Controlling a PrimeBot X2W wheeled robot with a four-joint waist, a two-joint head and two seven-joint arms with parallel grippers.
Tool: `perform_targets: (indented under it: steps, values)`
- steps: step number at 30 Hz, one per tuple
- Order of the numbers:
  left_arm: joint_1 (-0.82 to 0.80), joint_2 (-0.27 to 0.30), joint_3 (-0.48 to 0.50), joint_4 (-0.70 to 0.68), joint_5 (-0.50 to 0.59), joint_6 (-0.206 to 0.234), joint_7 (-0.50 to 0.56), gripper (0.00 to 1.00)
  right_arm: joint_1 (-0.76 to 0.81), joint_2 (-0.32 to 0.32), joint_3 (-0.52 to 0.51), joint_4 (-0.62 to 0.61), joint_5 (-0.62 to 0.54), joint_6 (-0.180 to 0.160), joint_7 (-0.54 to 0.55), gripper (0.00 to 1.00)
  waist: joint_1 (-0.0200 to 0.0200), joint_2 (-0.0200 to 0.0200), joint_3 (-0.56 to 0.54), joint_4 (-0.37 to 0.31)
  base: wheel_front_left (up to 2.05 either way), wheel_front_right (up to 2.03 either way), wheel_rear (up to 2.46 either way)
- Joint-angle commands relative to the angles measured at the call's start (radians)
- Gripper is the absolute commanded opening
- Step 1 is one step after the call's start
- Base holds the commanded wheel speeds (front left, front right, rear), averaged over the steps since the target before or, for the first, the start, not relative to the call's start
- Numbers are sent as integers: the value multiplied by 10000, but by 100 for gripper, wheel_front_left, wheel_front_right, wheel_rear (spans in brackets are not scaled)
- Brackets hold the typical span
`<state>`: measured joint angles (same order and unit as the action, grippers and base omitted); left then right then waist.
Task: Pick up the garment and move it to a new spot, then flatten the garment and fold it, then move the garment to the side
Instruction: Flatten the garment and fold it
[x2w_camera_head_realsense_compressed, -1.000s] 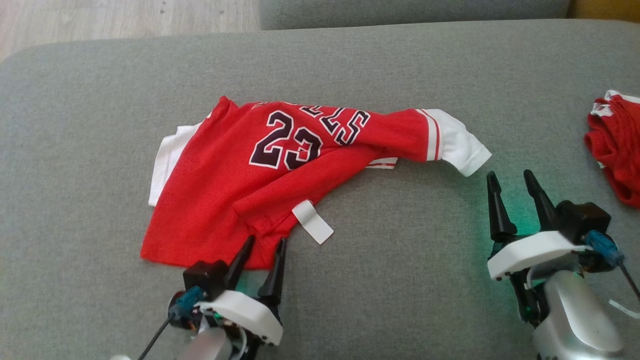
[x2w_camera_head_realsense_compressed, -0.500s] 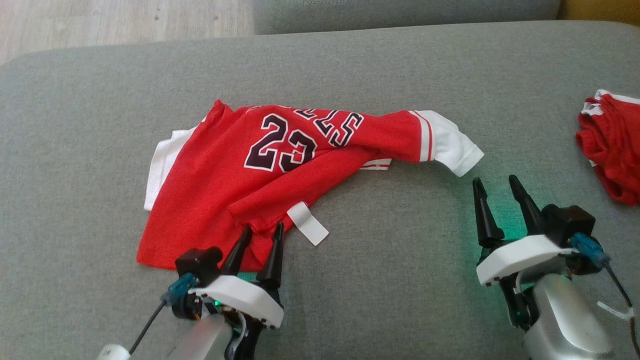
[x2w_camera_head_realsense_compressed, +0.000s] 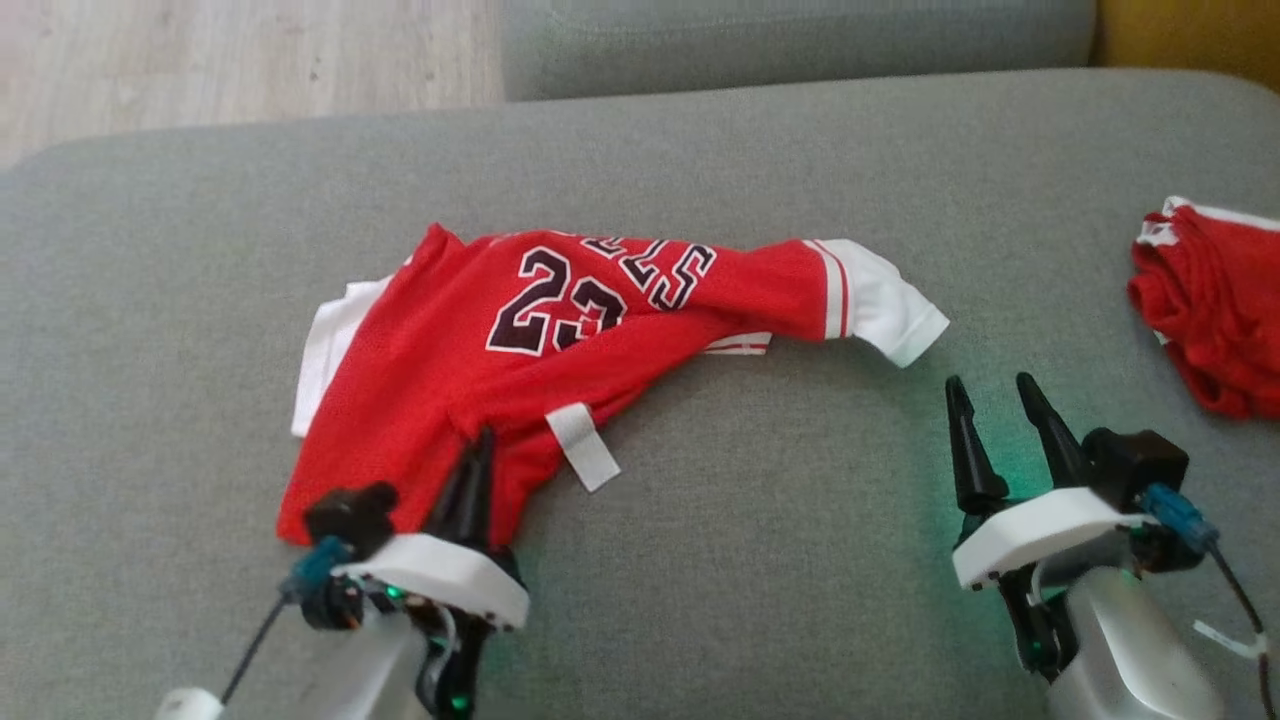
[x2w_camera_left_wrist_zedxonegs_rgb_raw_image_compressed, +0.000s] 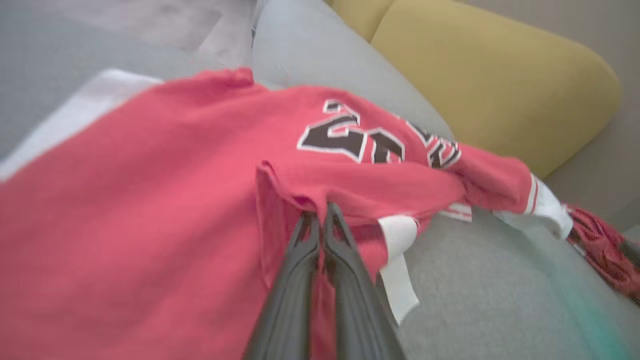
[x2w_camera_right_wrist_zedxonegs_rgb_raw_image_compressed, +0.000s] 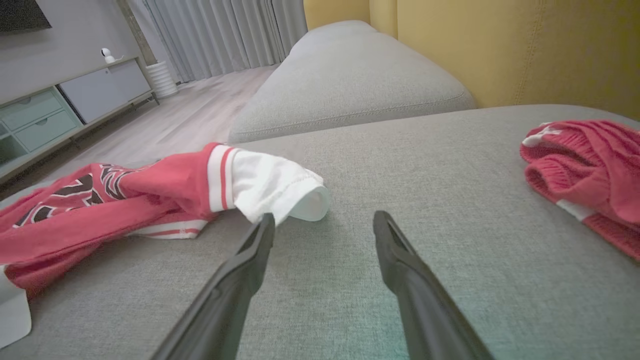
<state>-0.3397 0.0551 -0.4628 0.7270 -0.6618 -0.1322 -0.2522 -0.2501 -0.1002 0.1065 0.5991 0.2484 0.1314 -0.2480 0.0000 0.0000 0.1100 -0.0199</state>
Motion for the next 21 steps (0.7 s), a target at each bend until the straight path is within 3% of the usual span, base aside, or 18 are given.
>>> perform_targets:
  steps: [1, 9, 17, 21]
  values:
    - [40, 147, 899, -609, 231, 21, -95, 0, 187, 122, 97, -253, 84, -7, -137, 100, 0, 0, -315, 145, 0, 0, 0]
    - [1362, 580, 2256, -1324, 1173, 27, -95, 0, 809, 326, 27, -358, 202, -7, -137, 100, 0, 0, -1019, 368, 0, 0, 0]
    - [2457, 757, 3495, -1614, 1780, 127, -95, 0, 1215, 467, 6, -672, 297, -7, -137, 100, 0, 0, -1338, 161, 0, 0, 0]
    - [2706, 813, 3944, -1743, 2420, 521, -95, 0, 1371, 491, -245, -1149, 108, -7, -137, 100, 0, 0, -1438, 7, 0, 0, 0]
